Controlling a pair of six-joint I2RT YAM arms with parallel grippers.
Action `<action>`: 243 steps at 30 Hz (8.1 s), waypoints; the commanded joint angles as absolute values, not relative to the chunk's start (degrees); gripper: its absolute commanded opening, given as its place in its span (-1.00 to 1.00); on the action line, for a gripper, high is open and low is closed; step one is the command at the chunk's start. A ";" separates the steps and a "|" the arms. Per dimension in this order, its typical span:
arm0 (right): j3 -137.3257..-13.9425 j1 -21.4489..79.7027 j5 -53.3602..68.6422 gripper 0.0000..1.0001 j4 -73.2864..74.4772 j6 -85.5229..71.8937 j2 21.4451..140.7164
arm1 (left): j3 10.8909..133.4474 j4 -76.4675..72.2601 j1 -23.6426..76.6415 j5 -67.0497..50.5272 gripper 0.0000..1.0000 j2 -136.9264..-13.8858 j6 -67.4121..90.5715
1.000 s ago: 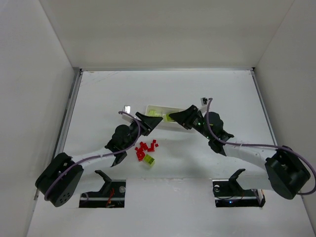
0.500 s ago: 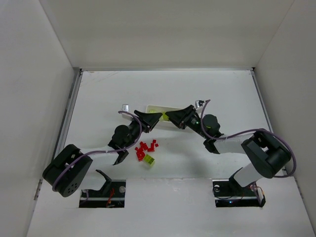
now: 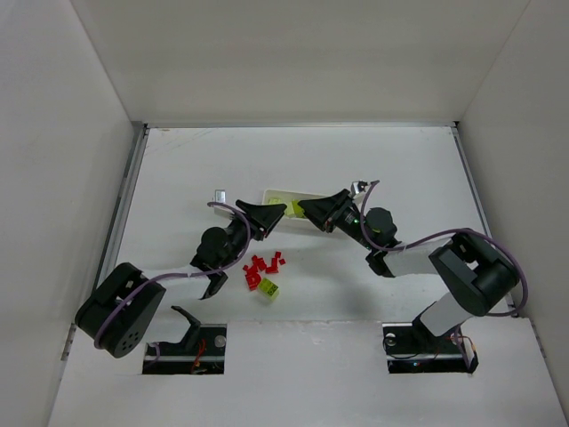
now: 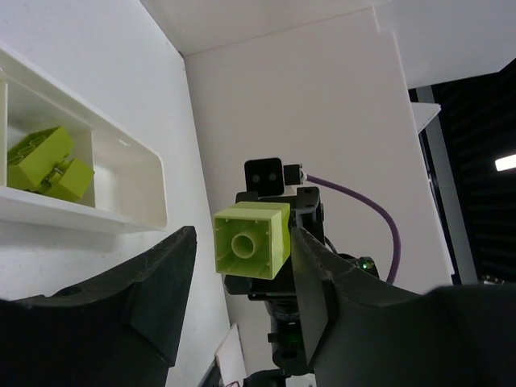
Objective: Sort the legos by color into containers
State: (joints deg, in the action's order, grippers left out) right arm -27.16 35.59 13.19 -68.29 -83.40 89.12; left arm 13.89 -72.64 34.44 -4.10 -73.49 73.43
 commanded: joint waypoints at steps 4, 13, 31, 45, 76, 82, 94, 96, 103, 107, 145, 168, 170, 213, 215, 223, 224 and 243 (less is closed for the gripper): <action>-28.04 36.08 13.89 -0.46 -76.19 -84.55 90.96 | 17.31 -77.87 35.73 -6.85 -0.08 -74.44 72.86; -28.03 36.17 14.33 -0.47 -81.21 -88.06 94.22 | 17.31 -77.96 36.52 -5.89 -0.28 -74.27 72.34; -28.65 36.60 16.00 -0.47 -83.41 -89.74 94.93 | 18.54 -77.44 36.96 -5.10 -0.18 -76.20 70.66; -27.78 36.08 16.08 -0.47 -83.76 -89.65 95.45 | 19.60 -77.08 37.49 -5.27 -0.54 -75.68 70.40; -40.33 33.18 0.72 -0.44 -28.86 -52.23 85.43 | 13.88 -64.43 27.11 -9.32 -0.68 -64.07 64.95; -48.07 33.79 -5.27 -0.39 -18.99 -43.95 89.38 | 14.68 -62.58 27.11 -8.71 -0.68 -64.42 63.28; -51.86 35.02 -6.41 0.09 -18.10 -43.42 91.68 | 20.65 -58.19 28.25 -5.01 -0.68 -71.62 58.45; -50.54 35.20 -7.03 0.15 -18.46 -43.07 89.40 | 21.53 -57.48 28.43 -4.66 -0.68 -72.33 57.66; -43.43 36.51 -9.84 0.10 -18.90 -42.10 78.94 | 26.71 -51.60 29.92 -0.97 -0.68 -75.23 51.95; -38.42 39.23 -10.02 -0.22 -19.25 -40.61 72.88 | 30.75 -45.11 31.15 2.63 -0.67 -77.34 47.56; -46.92 71.76 -9.84 0.45 -10.03 -22.33 86.29 | 30.95 -25.67 31.86 8.79 -0.02 -66.82 40.60; -49.58 71.16 -12.84 -0.50 -6.15 -23.63 85.89 | 24.25 -19.42 25.80 2.38 0.03 -51.95 44.82; -46.95 68.61 -11.78 -0.51 -8.69 -25.65 81.76 | 24.52 -19.86 25.62 0.80 0.05 -50.98 46.05; -28.48 37.22 10.99 -0.45 -80.06 -87.89 90.61 | 16.87 -65.92 33.97 -6.50 0.17 -65.30 65.04; -28.48 37.22 10.99 -0.44 -81.47 -88.24 91.49 | 17.31 -66.00 34.06 -6.77 0.17 -66.09 65.21; -29.18 37.92 12.04 -0.44 -83.67 -89.21 93.69 | 19.69 -68.64 35.20 -7.21 0.17 -70.48 66.00; -29.35 38.01 12.30 -0.44 -83.76 -89.21 94.04 | 19.77 -69.08 35.55 -6.86 0.17 -70.84 66.01; -27.25 37.58 13.53 -0.44 -85.08 -87.89 95.10 | 17.58 -69.70 33.80 -5.44 -0.57 -69.08 65.65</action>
State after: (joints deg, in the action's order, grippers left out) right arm -28.34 37.78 11.79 -75.05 -89.32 95.24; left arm 17.82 -64.55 34.79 -4.69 -71.42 66.48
